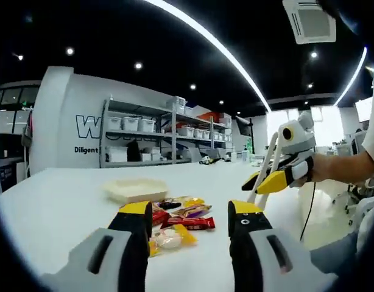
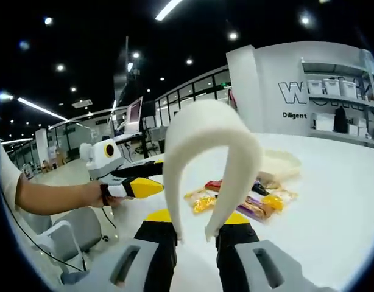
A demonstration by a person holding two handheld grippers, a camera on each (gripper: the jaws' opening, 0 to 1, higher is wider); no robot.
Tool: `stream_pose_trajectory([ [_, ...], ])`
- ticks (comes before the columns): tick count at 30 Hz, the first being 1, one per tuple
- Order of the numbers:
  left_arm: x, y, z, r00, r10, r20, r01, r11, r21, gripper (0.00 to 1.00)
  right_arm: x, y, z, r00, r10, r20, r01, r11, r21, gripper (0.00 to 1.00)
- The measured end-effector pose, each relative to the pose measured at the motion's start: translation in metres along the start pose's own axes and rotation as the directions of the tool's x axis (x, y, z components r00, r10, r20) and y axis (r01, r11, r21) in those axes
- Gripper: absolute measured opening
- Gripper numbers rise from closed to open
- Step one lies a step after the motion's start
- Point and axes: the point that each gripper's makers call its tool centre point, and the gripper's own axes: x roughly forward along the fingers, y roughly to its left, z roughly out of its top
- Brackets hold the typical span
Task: Place the target food into the container with the food tongs after gripping and lifting it, then release it inside without dropping or visibly crushing the food.
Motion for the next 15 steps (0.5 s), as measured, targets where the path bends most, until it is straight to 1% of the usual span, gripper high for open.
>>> stream_pose_trajectory([
  [4,-0.001,0.002,-0.008,1.000,0.003,-0.010,-0.003,1.000,-0.014,0.52,0.002,0.002,-0.004,1.000,0.002,-0.010,-0.002,1.000,-0.001,0.18],
  [5,-0.001,0.003,-0.007,1.000,0.008,-0.011,-0.008,1.000,-0.018,0.53,0.002,0.002,-0.004,1.000,0.002,-0.011,-0.002,1.000,0.002,0.18],
  [6,-0.002,0.004,-0.006,1.000,0.007,0.002,-0.006,1.000,-0.026,0.54,0.002,0.002,-0.004,1.000,0.003,-0.011,-0.003,1.000,0.002,0.18],
  [7,-0.001,0.004,-0.003,1.000,0.001,0.023,0.000,0.999,-0.050,0.55,0.002,0.002,-0.004,1.000,0.003,-0.012,-0.003,1.000,0.002,0.18],
  [8,-0.001,0.005,-0.004,1.000,-0.003,0.029,0.006,0.997,-0.082,0.57,0.002,0.002,-0.004,1.000,0.003,-0.012,-0.002,1.000,0.001,0.18],
  [10,0.000,0.011,-0.013,1.000,0.008,-0.004,-0.008,0.995,-0.097,0.61,0.003,0.001,-0.002,1.000,0.003,-0.013,-0.003,1.000,-0.002,0.19],
  [11,-0.001,0.013,-0.014,1.000,0.015,-0.007,-0.016,0.991,-0.130,0.62,0.004,0.001,-0.002,1.000,0.005,-0.014,-0.005,1.000,0.000,0.19],
  [12,-0.002,0.014,-0.010,1.000,0.015,0.014,-0.012,0.987,-0.162,0.62,0.004,0.001,-0.002,1.000,0.005,-0.017,-0.005,1.000,-0.001,0.19],
  [13,-0.003,0.014,-0.008,0.999,0.015,0.031,-0.010,0.987,-0.160,0.61,0.005,0.000,-0.002,1.000,0.003,-0.019,-0.003,1.000,-0.004,0.19],
  [15,-0.004,0.016,-0.009,0.999,0.027,0.024,-0.024,0.989,-0.148,0.60,0.006,-0.001,-0.002,1.000,0.002,-0.030,-0.002,1.000,-0.010,0.19],
])
